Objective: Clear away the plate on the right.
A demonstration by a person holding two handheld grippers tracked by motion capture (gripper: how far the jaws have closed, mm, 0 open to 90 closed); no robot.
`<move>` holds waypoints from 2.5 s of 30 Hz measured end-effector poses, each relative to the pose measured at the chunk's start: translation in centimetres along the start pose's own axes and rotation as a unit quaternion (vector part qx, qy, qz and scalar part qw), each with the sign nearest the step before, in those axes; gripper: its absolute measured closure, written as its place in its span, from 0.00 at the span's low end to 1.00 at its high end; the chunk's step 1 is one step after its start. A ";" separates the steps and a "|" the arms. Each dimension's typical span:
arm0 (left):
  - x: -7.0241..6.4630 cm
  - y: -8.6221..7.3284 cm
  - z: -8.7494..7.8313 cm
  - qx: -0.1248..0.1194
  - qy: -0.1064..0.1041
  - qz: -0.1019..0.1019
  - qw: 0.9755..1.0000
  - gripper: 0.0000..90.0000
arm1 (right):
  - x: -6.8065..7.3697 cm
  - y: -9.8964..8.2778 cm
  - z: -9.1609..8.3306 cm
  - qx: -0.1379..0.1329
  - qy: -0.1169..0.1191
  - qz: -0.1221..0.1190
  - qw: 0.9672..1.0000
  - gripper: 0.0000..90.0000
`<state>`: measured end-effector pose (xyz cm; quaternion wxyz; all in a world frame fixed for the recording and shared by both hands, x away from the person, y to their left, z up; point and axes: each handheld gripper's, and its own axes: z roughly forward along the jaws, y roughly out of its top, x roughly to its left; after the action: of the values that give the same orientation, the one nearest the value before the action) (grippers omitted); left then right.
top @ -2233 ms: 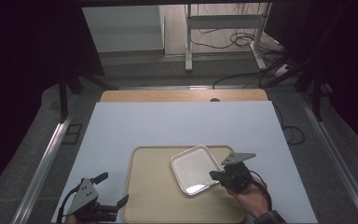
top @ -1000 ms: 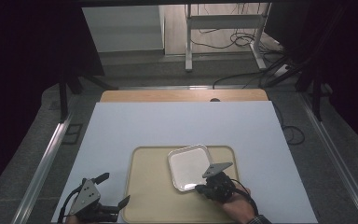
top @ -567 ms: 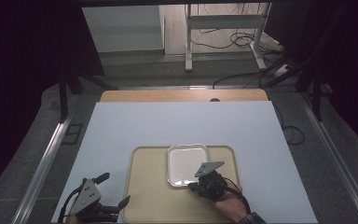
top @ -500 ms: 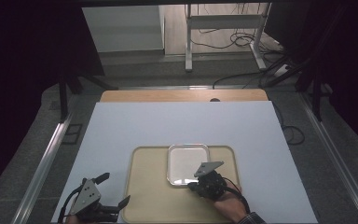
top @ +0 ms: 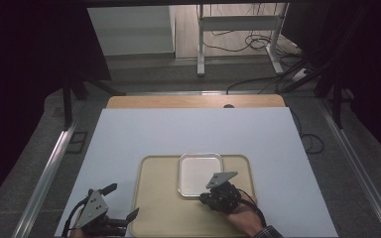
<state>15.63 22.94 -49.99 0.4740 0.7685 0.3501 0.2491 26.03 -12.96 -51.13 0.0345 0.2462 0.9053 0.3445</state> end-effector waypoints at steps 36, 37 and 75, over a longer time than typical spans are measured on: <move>0.3 0.0 0.1 0.000 0.000 -0.014 1.000 0.01 | -1.5 0.0 -3.0 -0.062 -0.034 0.025 0.997 0.46; 0.3 0.0 0.1 0.000 0.000 -0.014 1.000 0.01 | -1.5 0.0 -3.1 -0.063 -0.035 0.025 0.997 0.45; 0.3 0.0 0.1 0.000 0.003 -0.020 1.000 0.01 | -3.2 -0.7 -6.1 -0.114 -0.059 0.032 0.991 0.18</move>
<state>15.91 23.16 -50.01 0.4779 0.7609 0.3664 0.2417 27.08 -18.58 -47.34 0.1044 0.2890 0.8480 0.4318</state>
